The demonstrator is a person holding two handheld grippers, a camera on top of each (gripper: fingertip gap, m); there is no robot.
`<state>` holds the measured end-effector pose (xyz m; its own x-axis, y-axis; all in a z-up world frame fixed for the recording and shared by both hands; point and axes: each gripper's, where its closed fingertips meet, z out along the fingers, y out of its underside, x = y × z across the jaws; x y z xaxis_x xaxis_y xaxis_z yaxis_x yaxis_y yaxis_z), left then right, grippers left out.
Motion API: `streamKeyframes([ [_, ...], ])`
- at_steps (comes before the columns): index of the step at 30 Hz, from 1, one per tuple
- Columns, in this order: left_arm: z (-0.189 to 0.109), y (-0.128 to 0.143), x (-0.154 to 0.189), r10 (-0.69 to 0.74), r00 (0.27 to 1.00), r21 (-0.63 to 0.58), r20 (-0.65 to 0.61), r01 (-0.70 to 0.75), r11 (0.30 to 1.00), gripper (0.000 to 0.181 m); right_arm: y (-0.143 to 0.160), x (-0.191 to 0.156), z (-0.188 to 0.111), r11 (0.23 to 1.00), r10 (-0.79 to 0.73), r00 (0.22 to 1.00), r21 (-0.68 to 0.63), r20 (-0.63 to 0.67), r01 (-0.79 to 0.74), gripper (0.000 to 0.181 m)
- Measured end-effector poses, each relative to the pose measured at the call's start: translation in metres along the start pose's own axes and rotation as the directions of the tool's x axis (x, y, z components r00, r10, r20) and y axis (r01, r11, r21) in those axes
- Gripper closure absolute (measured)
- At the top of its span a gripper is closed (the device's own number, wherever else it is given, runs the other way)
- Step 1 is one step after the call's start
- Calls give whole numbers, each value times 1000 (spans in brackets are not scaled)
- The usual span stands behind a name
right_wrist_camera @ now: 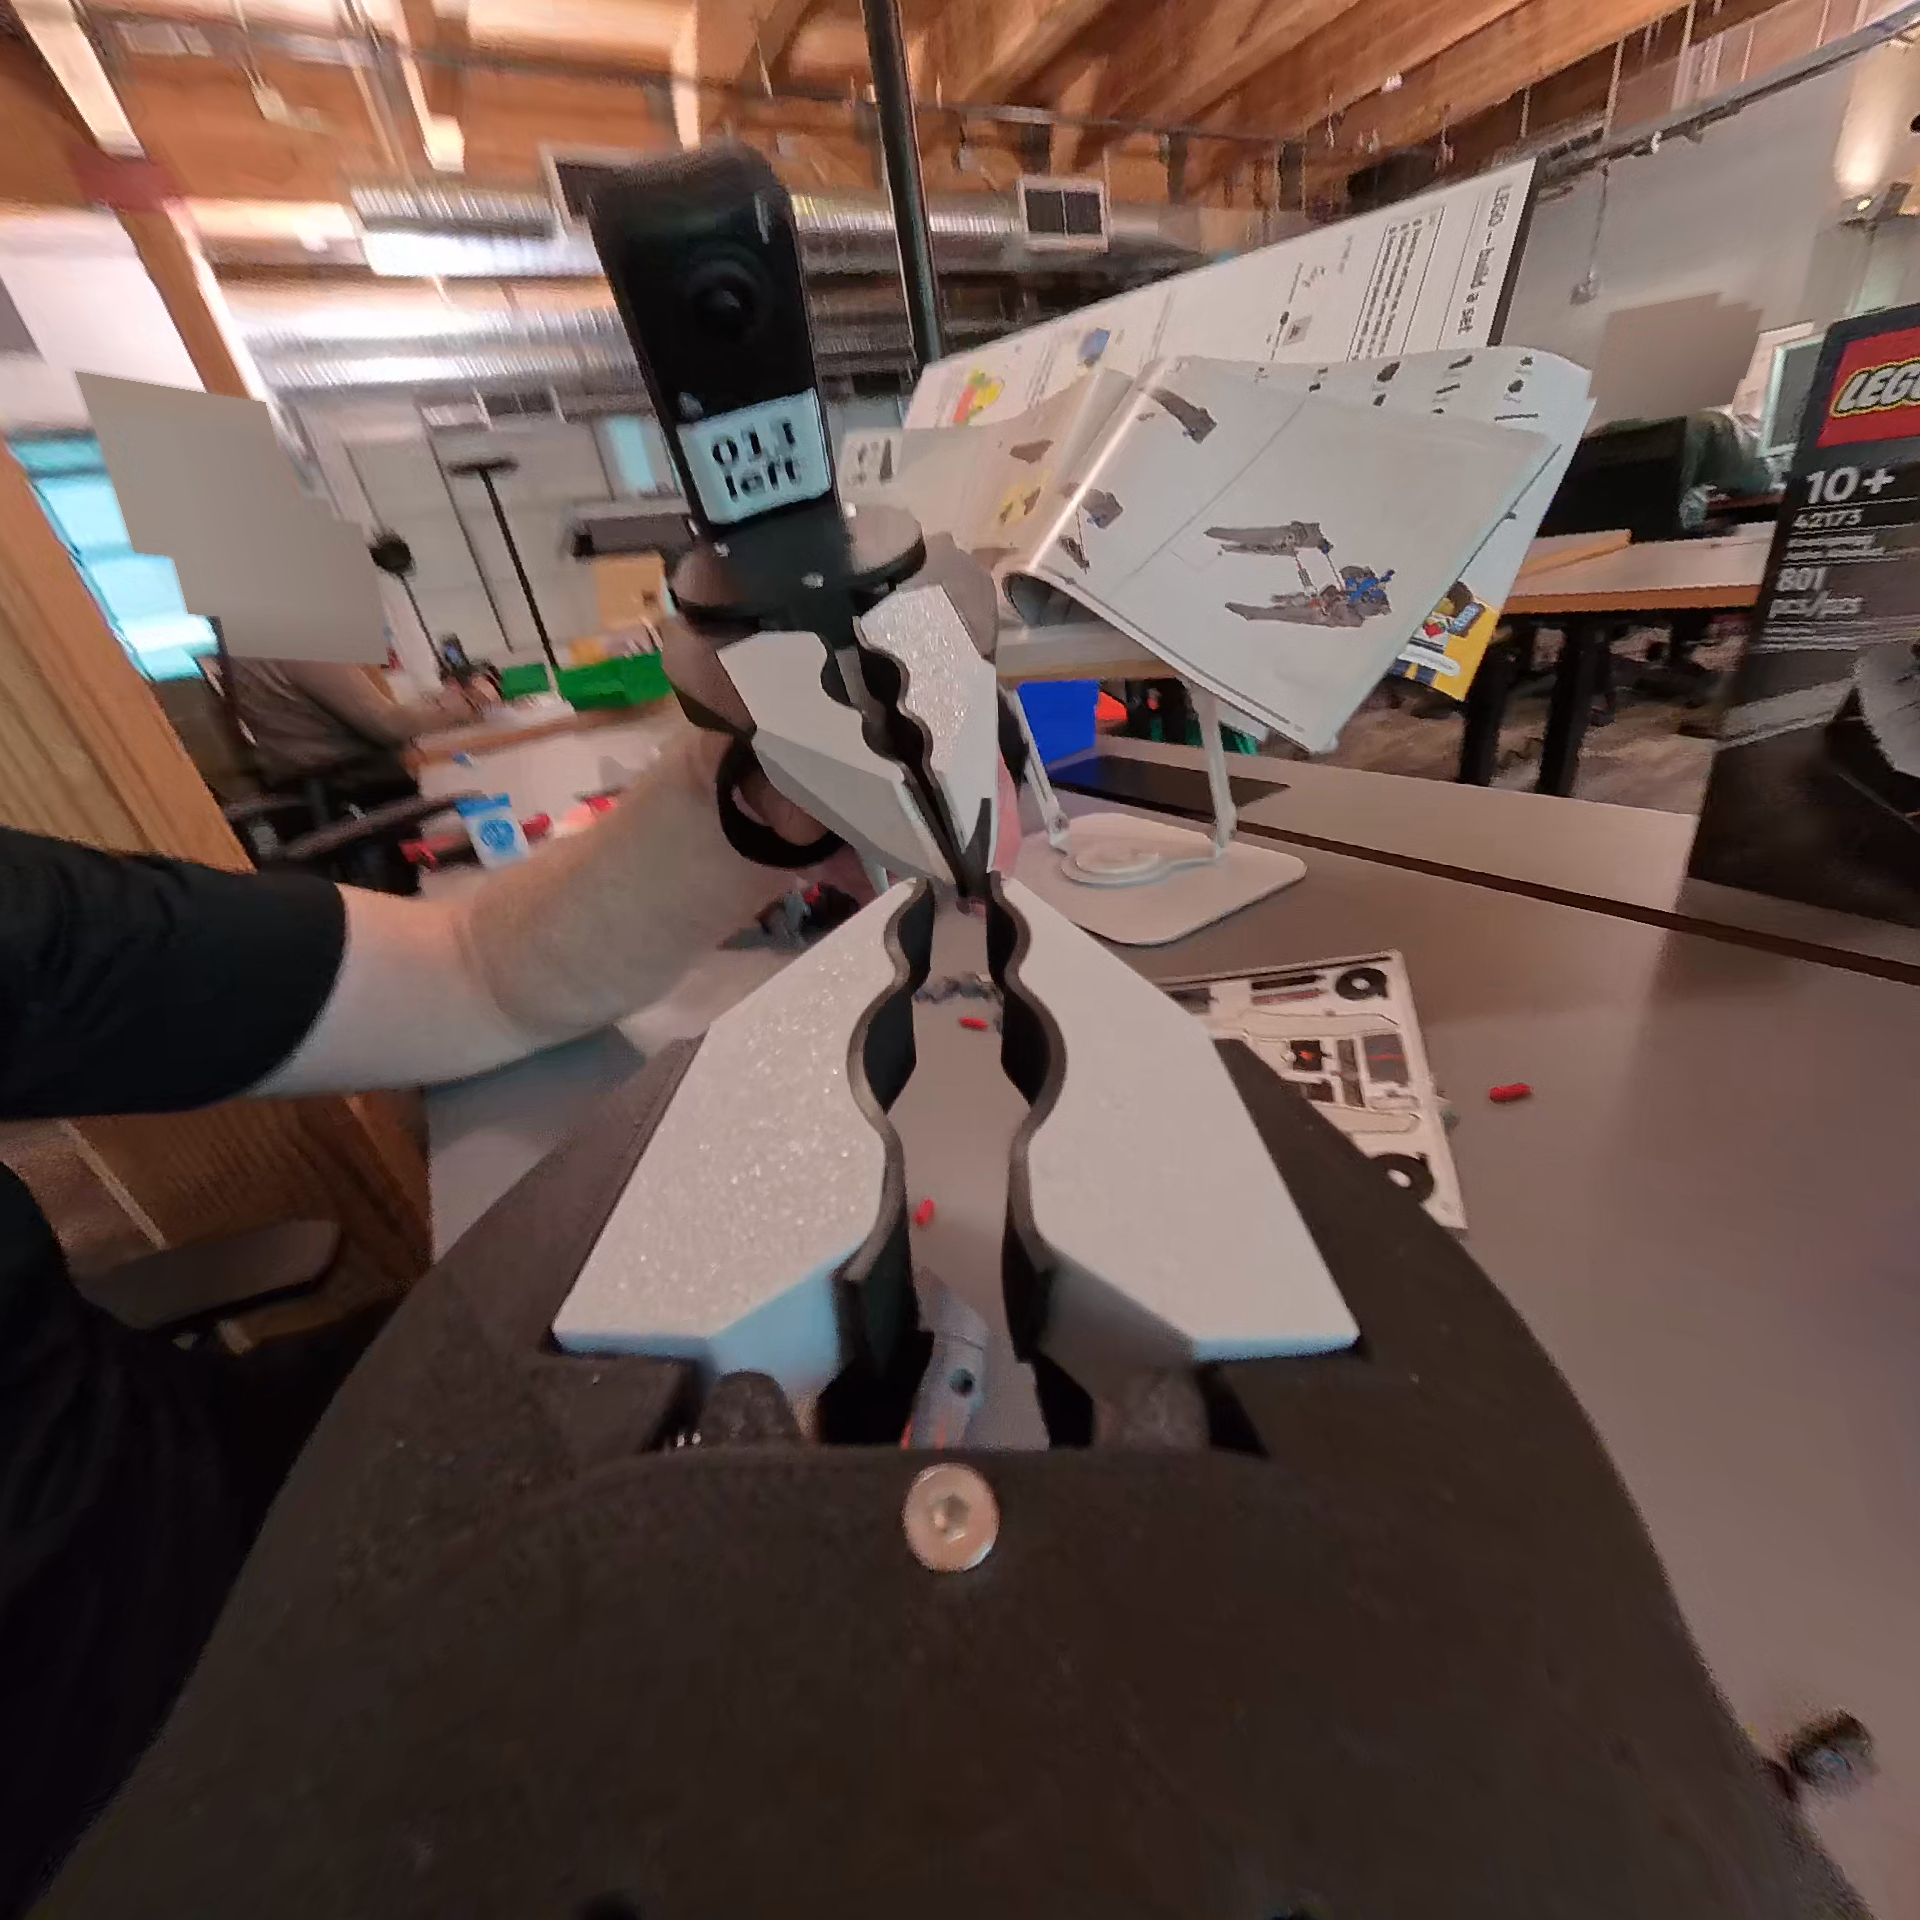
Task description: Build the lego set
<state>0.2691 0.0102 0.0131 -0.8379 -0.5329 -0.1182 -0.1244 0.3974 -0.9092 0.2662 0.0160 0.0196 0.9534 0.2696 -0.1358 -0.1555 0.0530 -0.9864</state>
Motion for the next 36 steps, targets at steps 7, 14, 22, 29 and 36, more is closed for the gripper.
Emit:
streamKeyframes([
  [7,0,4,2,29,999,-58,16,-28,998,181,9,40,-22,936,-318,904,-247,-285,251,155],
  [14,1,5,6,28,1000,-64,-5,-28,998,181,1,-2,-14,992,-81,997,-93,6,81,163],
  [22,1,9,8,31,999,-77,-20,-32,996,181,6,0,-6,995,-50,999,-91,5,50,175],
  [29,3,11,7,21,999,-80,-30,-23,997,181,7,-1,-6,992,-66,998,-107,6,66,181],
  [36,5,13,-10,75,991,-112,109,-63,992,159,-1,-12,-11,995,-71,997,-66,34,73,181],
])
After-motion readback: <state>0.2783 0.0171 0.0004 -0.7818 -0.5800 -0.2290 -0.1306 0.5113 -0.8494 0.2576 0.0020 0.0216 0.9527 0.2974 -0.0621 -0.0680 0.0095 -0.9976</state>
